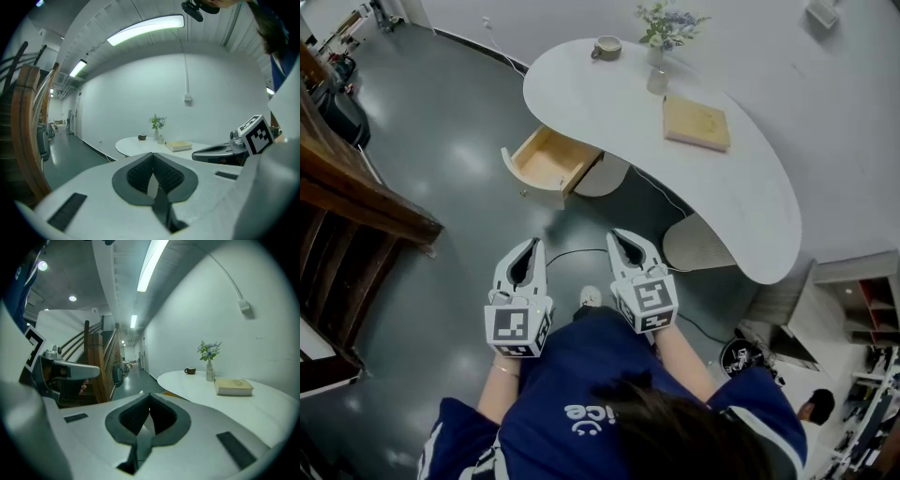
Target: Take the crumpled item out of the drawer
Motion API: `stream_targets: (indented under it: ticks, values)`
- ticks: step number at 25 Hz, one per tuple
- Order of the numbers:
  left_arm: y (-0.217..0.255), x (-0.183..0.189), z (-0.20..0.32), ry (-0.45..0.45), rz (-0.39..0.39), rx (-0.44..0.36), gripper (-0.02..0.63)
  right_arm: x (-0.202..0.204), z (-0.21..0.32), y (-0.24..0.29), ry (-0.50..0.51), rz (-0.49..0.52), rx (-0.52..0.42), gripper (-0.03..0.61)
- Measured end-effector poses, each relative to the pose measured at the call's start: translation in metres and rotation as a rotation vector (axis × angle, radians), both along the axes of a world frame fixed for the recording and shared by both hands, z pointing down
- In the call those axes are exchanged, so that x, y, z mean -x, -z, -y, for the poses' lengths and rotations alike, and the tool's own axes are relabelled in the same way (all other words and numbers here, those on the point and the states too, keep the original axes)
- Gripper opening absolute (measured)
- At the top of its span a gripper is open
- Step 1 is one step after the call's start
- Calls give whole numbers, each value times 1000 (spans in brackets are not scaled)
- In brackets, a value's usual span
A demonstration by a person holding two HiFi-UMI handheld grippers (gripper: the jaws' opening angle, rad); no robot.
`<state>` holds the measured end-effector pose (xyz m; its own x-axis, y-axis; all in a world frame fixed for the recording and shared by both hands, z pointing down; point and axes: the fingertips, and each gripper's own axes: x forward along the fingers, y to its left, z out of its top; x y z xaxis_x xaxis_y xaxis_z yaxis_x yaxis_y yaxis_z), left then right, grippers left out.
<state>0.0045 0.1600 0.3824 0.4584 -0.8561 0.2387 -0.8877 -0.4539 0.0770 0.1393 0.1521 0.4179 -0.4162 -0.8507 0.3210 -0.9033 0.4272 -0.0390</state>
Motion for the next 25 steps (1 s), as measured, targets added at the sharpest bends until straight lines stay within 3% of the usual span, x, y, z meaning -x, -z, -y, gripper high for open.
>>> stream_targets:
  ticks: [5, 10, 25]
  values:
    - [5, -30, 21, -8, 49, -5, 3, -17, 28, -4, 51, -1, 10, 8]
    - [3, -47, 31, -10, 32, 5, 3, -24, 36, -13, 77, -8, 30, 8]
    - [-22, -31, 84, 1, -1, 58, 3, -17, 73, -32, 75, -32, 73, 8]
